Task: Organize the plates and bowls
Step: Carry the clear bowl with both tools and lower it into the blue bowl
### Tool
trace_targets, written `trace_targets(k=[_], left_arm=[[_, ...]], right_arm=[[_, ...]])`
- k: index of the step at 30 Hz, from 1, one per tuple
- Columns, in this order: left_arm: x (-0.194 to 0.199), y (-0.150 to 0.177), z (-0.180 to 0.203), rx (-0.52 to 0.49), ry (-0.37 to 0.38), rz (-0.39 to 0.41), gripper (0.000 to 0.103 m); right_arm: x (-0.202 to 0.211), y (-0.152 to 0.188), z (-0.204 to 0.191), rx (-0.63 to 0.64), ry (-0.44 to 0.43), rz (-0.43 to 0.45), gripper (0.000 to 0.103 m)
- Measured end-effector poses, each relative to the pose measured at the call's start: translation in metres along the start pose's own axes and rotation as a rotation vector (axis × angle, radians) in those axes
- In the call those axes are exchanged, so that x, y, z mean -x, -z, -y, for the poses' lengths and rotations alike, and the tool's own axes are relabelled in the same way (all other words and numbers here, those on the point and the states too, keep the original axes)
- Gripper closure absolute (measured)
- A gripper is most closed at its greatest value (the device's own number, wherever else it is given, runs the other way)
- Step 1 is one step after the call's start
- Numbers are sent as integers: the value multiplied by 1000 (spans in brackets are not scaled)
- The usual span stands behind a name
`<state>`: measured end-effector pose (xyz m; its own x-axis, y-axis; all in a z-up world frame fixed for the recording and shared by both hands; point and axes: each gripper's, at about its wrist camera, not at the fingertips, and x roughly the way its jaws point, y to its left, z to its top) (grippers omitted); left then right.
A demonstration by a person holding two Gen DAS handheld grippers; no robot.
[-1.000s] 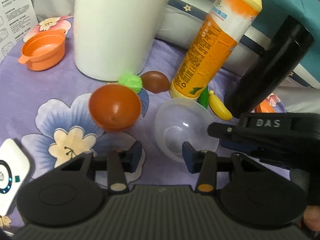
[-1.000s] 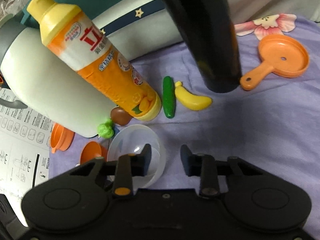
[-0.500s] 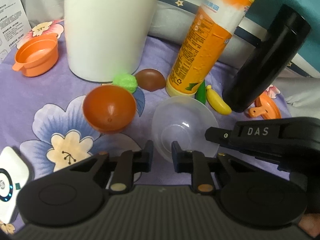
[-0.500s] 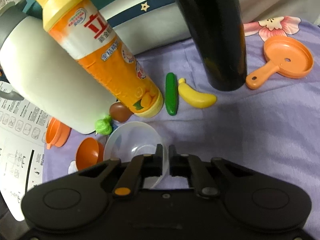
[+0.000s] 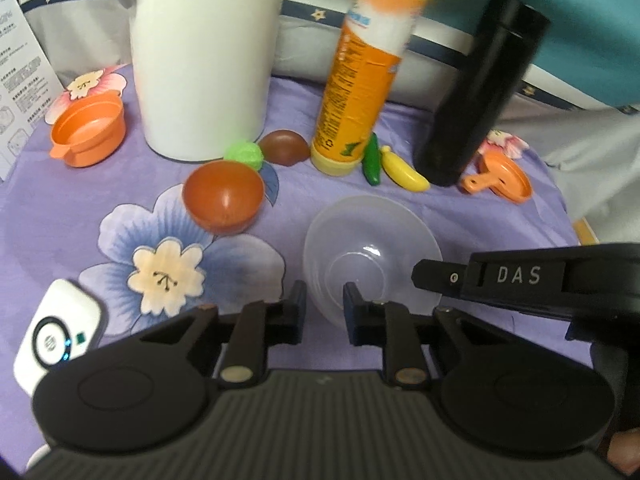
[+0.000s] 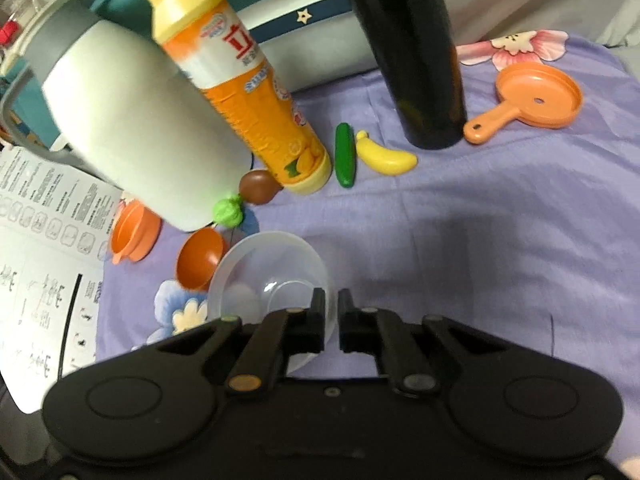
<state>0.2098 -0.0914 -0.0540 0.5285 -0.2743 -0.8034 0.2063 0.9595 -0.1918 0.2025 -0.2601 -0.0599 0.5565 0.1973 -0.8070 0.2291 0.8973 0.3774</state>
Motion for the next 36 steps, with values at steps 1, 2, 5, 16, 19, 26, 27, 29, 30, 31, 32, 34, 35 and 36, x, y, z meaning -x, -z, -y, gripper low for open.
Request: trace_targets(k=[1,2,5,16,19,26,27,29,30,31,32,34,35,36], left_arm=[[6,3,1,-9,1,-1,84],[12,7,2,-18,2,0,84],[29,17,5,-40,8,-1,84],[91,60,16,-141,24,6,84],[104,73,18,-158,32,2,84],[127,102,26,-208,43,-3,84],[130,106,28,-217,45,-4,84],[134,113,30,-233,48,-7,84],[135,117,32,-240,50,-11,84],[136,121,33,-247,51,-14,84],[136,124,34,-254,52,-19,84],[137,130,36,-265,54,-26,84],[137,133,37,-270,54,-31,84],[136,135,38,-273,55,-36,84]], right_arm=[[7,5,-1,0,0,2,96],[14,9,-3,2,0,4,96],[33,23,-6,1,6,7,96],[104,80,-13,-13,5,16,94],[118,95,-12,-17,-1,17,94],[149,130,-7,-18,2,21,94],[152,135,-6,-19,2,20,94],[158,144,-3,-23,3,17,94],[160,148,-1,-25,4,15,94],[162,153,1,-28,6,12,94],[164,157,3,-32,7,8,94],[166,163,5,-33,11,1,93],[167,167,7,-34,14,-2,93],[167,169,8,-35,16,-5,93]])
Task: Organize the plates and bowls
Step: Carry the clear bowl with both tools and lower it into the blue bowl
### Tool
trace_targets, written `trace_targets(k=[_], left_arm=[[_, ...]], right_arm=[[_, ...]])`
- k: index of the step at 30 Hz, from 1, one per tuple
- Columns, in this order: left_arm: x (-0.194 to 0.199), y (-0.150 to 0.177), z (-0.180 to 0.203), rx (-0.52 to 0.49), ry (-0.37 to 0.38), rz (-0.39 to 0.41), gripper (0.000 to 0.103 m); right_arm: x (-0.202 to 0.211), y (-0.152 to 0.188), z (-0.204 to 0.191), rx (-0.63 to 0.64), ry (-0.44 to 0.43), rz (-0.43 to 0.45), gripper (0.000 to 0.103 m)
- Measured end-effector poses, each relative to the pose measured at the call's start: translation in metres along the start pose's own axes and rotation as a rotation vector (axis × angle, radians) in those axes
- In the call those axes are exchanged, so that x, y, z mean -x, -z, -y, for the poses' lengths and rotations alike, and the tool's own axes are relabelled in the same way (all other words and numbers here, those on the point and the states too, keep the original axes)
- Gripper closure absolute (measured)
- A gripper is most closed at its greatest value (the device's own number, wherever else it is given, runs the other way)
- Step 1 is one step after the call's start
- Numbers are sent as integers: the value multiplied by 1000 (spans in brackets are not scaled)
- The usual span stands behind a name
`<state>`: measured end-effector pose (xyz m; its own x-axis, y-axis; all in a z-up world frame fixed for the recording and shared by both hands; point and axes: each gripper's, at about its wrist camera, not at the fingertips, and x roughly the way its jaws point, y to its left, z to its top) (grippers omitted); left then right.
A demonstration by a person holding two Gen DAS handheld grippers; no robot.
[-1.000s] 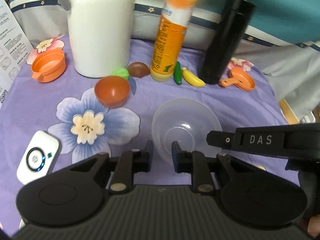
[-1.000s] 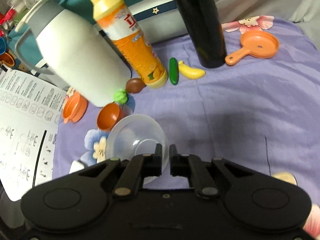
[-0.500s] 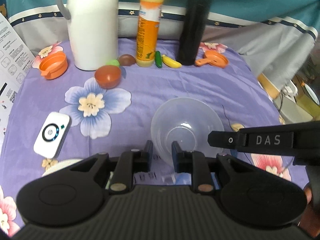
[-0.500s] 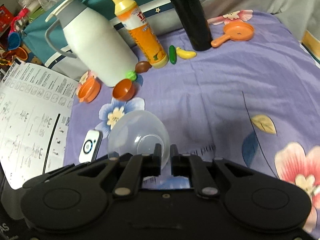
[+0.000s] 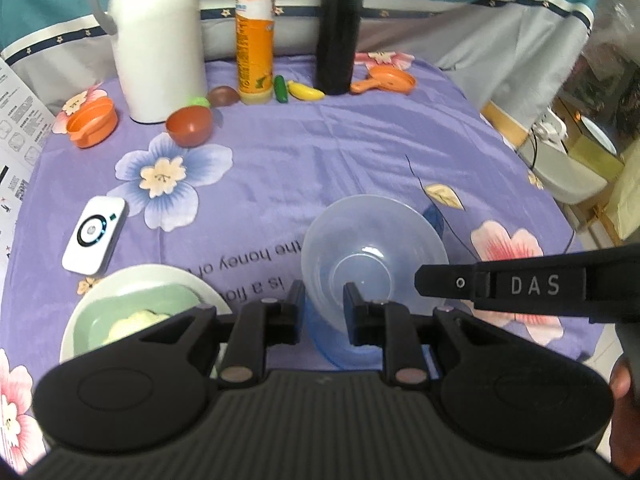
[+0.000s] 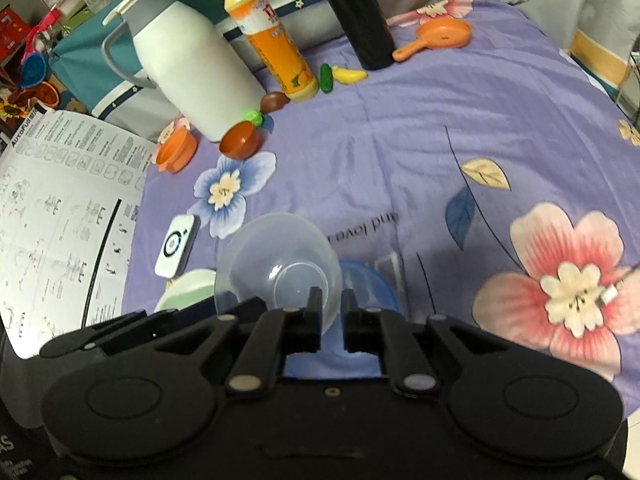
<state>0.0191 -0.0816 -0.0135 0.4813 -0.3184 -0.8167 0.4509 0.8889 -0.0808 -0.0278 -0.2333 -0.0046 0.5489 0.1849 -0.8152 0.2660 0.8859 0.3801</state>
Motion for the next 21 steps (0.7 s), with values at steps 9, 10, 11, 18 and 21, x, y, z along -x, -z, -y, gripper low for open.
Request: trace_targets(k=[9,10,11,18,21], left_arm=[[-9,13,8,-29,16,-54,84],[-10,13,9,-31,17,-58,84],[-10,13,9,-31,17,-61,84],[-15,14,10,-34,18,-76,83],[-16,14,10,-34,19,-77,83]], right_arm=[[0,14,12,-13,13,-26,92],[0,14,13,-15,14,-28,92],[-1,15,14,-16,14,-31,92],[-4,17,16,-22,15,-45,92],[-5,17,17,-26,16,-48,92]])
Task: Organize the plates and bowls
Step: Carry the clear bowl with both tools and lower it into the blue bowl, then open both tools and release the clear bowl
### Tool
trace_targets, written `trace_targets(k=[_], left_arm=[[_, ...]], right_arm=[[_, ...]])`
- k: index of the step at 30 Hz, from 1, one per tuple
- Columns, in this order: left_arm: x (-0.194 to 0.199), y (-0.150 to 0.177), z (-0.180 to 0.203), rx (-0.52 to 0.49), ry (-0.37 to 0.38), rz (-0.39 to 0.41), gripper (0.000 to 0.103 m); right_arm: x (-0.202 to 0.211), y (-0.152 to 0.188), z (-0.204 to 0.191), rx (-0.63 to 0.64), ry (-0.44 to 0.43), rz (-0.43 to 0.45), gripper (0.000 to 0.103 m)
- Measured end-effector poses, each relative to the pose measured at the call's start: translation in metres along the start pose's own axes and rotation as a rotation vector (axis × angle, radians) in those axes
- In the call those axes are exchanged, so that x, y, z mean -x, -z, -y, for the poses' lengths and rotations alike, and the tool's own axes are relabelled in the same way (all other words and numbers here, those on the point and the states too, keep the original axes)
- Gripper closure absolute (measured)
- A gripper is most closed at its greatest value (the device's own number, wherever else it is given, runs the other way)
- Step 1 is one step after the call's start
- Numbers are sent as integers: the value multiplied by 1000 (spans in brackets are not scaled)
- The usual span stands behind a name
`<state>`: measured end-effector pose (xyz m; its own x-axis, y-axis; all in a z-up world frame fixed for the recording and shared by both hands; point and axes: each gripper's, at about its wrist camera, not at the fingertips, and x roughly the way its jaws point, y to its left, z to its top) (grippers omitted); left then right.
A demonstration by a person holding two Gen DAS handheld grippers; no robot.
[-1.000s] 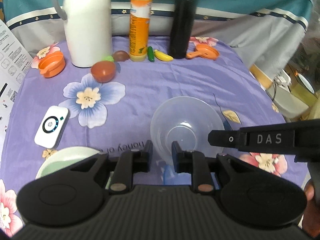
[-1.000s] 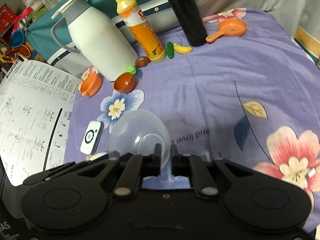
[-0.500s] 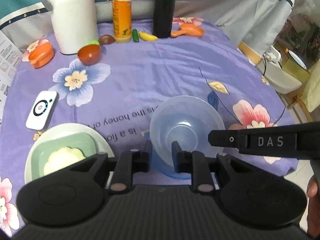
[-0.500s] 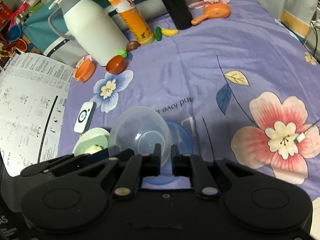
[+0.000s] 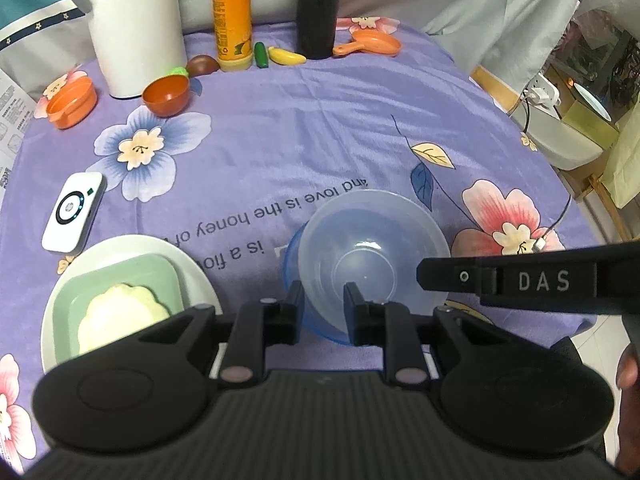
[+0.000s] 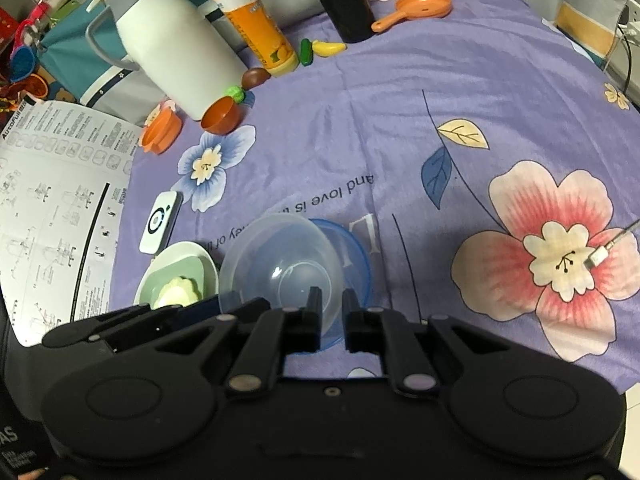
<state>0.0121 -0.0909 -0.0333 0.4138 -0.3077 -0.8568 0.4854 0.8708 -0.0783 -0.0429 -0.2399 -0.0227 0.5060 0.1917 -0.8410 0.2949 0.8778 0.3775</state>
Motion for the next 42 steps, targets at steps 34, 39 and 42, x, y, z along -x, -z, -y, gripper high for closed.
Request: trace_targets(k=[34,39,42], left_arm=[[30,4,-15,-47,-16,178,0],[28,2,-24,-26,-13,179,0],[26,0,-34,-8,-23,181,0]], right_arm=[[8,-13,-3,32,61,101,0],[4,-16,-9,44,69,98,0],[1,-20,-13,53,74,95,0]])
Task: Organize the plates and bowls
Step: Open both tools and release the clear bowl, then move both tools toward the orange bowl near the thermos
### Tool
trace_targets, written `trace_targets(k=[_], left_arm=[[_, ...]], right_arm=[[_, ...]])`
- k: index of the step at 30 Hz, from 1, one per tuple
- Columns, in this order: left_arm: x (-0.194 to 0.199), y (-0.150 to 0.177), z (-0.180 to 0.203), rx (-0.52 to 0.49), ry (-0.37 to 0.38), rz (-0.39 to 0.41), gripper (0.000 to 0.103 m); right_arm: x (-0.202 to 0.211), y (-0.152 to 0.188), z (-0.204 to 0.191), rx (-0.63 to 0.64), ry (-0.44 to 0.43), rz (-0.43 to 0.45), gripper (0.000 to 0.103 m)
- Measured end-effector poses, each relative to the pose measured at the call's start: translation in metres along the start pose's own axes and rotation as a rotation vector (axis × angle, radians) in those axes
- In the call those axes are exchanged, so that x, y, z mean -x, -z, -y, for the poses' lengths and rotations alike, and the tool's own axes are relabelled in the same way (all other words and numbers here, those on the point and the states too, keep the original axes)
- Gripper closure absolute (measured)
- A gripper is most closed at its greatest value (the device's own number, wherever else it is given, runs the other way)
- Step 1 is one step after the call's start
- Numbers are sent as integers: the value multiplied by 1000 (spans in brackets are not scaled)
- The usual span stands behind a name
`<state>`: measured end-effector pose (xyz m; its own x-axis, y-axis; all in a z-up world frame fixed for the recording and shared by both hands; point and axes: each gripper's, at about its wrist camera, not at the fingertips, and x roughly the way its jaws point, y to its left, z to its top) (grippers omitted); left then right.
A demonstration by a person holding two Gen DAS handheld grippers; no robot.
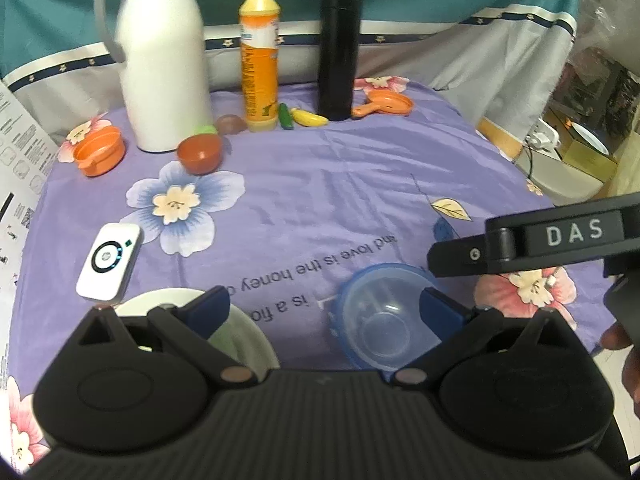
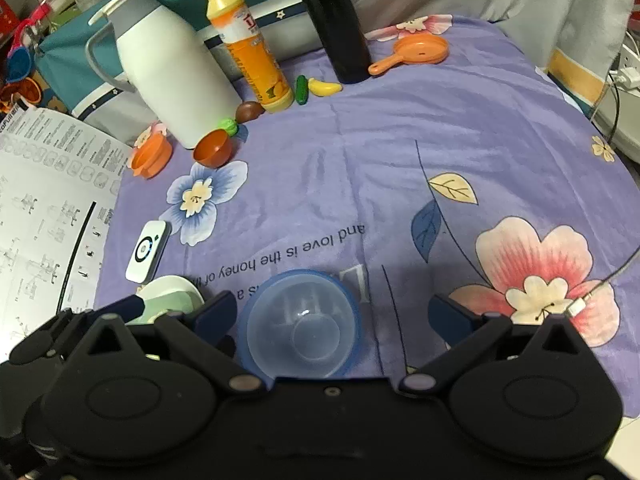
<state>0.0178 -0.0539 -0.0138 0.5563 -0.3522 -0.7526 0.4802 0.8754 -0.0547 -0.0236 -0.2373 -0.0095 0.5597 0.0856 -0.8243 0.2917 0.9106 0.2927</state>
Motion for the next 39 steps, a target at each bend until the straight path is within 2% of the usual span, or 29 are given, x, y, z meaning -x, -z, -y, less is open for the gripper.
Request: trace_targets(k=[16,26,36,39], left_arm=[[-25,-17,-68,93,-66,0,0],[-61,-41,-133,179,-149,10,0],[-107,-83,-170,246,-204,42,0],[-123,-96,-175,250,-200,42,1]], right_arm=[[-35,-31,-46,91,-3,-23,0],[-80,-77,-83,114,-32,-37,0],[-135,-126,-104,67,-94,-48,0],[-153,-141,-109,53,-96,-47,9]])
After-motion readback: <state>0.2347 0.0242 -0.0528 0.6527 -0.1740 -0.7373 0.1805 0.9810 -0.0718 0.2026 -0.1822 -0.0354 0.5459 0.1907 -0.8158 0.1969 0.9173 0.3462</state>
